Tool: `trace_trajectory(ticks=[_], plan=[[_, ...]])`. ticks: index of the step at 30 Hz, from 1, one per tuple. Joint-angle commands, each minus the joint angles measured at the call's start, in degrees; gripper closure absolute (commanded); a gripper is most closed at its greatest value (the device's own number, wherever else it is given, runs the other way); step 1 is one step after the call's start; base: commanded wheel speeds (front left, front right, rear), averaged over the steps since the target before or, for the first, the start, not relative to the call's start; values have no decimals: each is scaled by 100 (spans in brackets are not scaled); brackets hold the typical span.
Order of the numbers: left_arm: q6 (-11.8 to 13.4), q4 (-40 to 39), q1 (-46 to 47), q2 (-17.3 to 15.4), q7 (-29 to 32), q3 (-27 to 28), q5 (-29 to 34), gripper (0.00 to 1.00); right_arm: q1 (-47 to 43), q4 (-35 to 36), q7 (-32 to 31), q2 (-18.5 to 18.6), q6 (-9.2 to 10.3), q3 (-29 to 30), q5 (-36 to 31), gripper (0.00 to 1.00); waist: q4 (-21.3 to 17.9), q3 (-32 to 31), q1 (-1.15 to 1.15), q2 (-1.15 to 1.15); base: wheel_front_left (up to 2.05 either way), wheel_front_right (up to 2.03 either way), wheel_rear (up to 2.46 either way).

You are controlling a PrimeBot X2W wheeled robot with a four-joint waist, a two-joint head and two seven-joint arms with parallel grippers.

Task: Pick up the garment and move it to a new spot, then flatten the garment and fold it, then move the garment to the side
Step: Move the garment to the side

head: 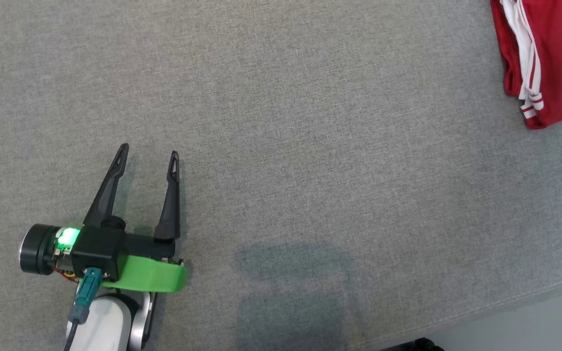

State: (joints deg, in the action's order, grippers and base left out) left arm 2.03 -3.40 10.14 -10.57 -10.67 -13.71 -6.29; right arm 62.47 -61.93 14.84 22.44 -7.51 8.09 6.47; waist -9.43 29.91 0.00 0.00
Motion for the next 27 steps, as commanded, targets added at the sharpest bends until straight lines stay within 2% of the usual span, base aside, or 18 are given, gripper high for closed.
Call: trace_trajectory(ticks=[1,8,15,22,27], plan=[[13,23,87,0,-45,-5,-6,0,-96,152,41,-49,4,1,-77,0,-27,-75,0,0,0,0,0],[52,227,62,61,-169,77,-191,0,-528,938,39,-499,4,-365,-128,0,-32,-542,0,0,0,0,0],[123,683,-131,156,-346,339,-505,0,-1235,1934,37,-841,4,-936,231,0,145,-1296,0,0,0,0,0],[192,996,-420,303,-437,547,-719,0,-2273,2805,37,-1170,4,-1356,589,0,509,-2014,0,0,0,0,0],[223,1051,-719,397,-451,688,-850,0,-3169,3397,36,-1418,4,-1315,580,0,789,-2329,0,0,0,0,0]])
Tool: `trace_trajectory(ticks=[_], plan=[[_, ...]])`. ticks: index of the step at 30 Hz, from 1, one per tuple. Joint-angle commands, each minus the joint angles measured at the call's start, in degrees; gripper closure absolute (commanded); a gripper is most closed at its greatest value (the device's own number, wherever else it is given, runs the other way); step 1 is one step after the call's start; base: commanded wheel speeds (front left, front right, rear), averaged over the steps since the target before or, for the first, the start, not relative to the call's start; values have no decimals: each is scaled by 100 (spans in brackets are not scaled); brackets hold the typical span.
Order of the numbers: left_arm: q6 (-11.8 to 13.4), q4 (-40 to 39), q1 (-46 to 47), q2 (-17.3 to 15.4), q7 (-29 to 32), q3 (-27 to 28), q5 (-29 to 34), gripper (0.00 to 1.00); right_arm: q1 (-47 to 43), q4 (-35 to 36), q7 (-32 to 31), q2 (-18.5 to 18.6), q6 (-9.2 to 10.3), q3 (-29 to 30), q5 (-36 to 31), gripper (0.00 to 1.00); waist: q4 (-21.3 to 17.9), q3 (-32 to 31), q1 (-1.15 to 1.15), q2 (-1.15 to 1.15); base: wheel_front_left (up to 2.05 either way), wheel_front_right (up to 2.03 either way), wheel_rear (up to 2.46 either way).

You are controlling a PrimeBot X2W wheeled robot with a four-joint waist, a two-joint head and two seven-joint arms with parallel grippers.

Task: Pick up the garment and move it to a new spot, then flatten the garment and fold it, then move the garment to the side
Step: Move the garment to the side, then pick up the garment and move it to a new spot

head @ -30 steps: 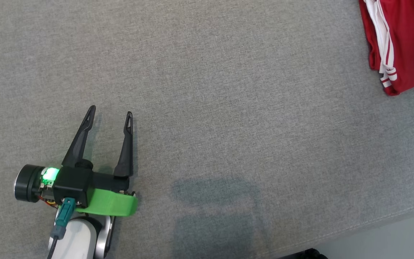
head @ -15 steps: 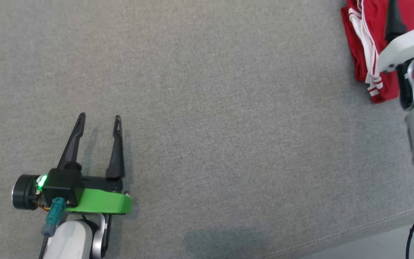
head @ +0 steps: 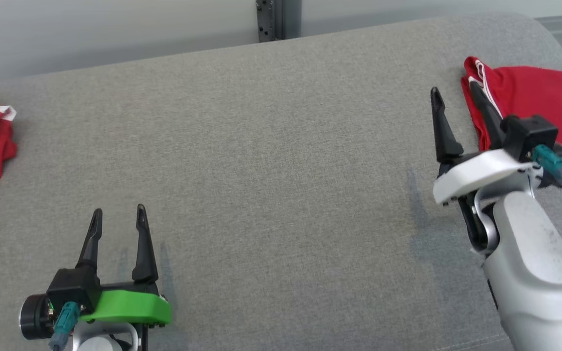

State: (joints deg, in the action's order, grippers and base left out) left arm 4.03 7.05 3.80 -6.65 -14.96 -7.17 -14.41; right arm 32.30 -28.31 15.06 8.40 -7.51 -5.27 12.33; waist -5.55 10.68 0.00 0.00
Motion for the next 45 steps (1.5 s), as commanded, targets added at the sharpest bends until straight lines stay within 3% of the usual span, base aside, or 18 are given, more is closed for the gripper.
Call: trace_trajectory(ticks=[1,13,16,36,40,45], plan=[[21,-3,-134,22,-25,55,-40,0,-307,141,15,-49,4,64,-11,0,456,-446,0,0,0,0,0],[-116,-81,-598,241,-23,90,71,0,-2346,1490,15,-537,3,463,-400,0,1001,-748,0,0,0,0,0],[-134,-48,-632,275,-17,104,110,0,-2566,1586,15,-541,3,320,-134,0,1019,-764,0,0,0,0,0],[-264,169,-694,333,-17,132,227,0,-2716,1369,15,-544,3,157,-15,0,901,-951,0,0,0,0,0],[-274,211,-695,338,-18,100,234,0,-2765,1335,15,-545,3,131,-30,0,1050,-1076,0,0,0,0,0],[-259,210,-695,340,-17,130,256,0,-2827,1390,15,-545,3,58,-11,0,1603,-1156,0,0,0,0,0]])
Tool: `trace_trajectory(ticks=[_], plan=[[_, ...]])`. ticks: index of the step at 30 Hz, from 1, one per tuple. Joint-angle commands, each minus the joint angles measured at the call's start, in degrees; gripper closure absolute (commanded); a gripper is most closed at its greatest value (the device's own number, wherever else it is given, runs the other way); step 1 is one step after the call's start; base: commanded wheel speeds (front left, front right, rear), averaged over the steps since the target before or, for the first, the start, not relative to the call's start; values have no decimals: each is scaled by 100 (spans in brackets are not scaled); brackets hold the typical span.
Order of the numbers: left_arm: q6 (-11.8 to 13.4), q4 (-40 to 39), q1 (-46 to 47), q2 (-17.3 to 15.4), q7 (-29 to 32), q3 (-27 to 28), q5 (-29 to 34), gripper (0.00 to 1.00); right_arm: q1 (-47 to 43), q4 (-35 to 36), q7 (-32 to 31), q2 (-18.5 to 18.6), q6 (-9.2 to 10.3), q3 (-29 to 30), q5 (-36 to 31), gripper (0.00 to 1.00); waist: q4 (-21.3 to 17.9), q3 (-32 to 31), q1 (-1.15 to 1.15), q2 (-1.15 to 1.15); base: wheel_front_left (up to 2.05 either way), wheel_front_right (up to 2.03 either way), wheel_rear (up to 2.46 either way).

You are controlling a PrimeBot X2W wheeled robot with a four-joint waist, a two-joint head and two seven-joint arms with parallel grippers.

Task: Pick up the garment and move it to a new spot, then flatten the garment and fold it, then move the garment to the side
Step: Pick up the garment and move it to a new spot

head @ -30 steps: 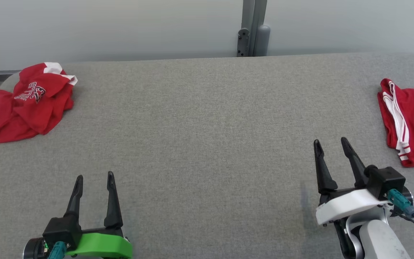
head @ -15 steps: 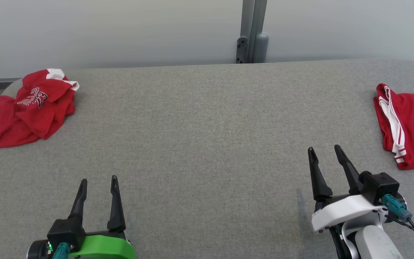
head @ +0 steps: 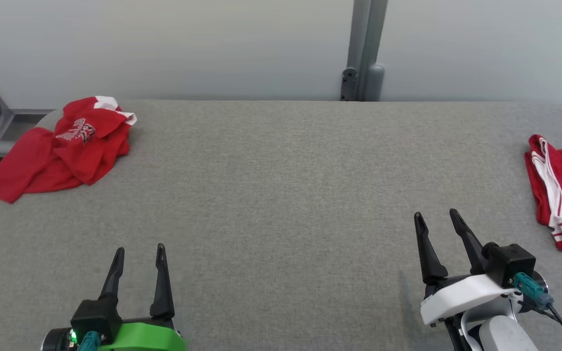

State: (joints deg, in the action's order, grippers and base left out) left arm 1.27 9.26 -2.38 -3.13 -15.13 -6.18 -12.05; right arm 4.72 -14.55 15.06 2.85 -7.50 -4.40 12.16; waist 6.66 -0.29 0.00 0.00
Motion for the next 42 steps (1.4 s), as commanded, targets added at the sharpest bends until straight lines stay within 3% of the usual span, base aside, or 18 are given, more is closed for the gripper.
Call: trace_trajectory(ticks=[1,10,13,22,30,37,42], plan=[[12,-12,-77,-16,0,29,28,0,-76,32,15,10,2,-13,13,0,543,-66,0,0,0,0,0],[11,-58,-118,-66,0,158,60,0,-62,92,15,11,2,-129,67,0,1990,-57,0,0,0,0,0],[42,-111,-167,-73,0,238,39,0,-5,83,15,12,2,-250,78,0,2308,-10,0,0,0,0,0],[217,-503,-438,-16,0,523,-69,0,495,-176,15,20,2,-740,25,0,2442,217,0,0,0,0,0],[217,-598,-379,12,0,572,-133,0,750,-177,-16,18,2,-775,-129,0,2465,453,0,0,0,0,0],[16,-334,469,-97,0,602,-63,0,856,259,-281,20,2,-352,-559,0,2496,1017,0,0,0,0,0],[-132,42,1708,-446,12,701,28,0,1057,812,-593,20,2,-215,-884,0,2162,1657,0,0,0,0,0]])
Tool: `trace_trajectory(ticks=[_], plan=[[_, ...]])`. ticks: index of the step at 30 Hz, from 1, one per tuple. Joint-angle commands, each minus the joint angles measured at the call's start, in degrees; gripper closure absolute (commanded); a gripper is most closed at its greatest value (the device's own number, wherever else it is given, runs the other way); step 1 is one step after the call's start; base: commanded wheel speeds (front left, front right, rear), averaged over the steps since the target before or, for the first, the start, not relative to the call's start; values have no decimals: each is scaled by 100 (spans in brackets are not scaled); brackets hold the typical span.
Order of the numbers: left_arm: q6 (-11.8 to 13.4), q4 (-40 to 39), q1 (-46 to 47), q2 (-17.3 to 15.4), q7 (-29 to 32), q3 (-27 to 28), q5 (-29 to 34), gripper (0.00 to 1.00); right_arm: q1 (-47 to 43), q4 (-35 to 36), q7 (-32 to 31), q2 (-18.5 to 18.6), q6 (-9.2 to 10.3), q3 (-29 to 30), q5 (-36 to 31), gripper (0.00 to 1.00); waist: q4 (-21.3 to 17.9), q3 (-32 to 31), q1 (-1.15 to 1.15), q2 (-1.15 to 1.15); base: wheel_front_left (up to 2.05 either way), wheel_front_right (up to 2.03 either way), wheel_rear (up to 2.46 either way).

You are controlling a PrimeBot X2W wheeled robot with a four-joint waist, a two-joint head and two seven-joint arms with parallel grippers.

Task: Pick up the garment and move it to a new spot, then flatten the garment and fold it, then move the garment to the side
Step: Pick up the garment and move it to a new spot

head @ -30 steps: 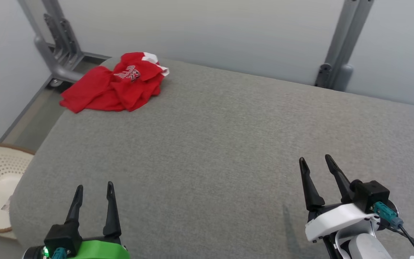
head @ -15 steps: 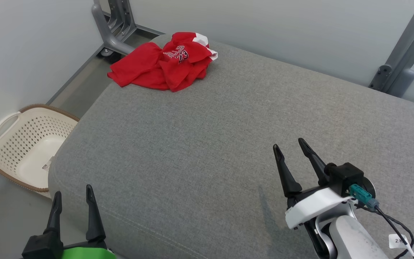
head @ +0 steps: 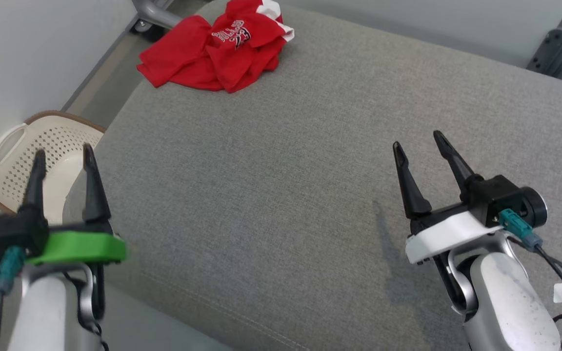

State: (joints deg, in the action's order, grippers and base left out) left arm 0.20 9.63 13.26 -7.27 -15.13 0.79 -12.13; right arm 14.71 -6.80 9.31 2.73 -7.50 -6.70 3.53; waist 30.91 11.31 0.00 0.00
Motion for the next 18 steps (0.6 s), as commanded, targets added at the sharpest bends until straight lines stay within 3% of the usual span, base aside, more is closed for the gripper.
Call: trace_trajectory(ticks=[1,9,18], plan=[[-53,127,434,-134,59,0,66,0,113,130,-70,41,2,33,-72,0,-348,622,0,0,0,0,0],[-405,1053,2907,-746,714,-138,119,0,478,813,-388,206,1,161,-296,0,-1140,1607,0,0,0,0,0],[-721,2785,4689,-1046,1832,-319,-482,0,642,1356,-508,257,1,225,-374,0,-2011,2345,0,0,0,0,0]])
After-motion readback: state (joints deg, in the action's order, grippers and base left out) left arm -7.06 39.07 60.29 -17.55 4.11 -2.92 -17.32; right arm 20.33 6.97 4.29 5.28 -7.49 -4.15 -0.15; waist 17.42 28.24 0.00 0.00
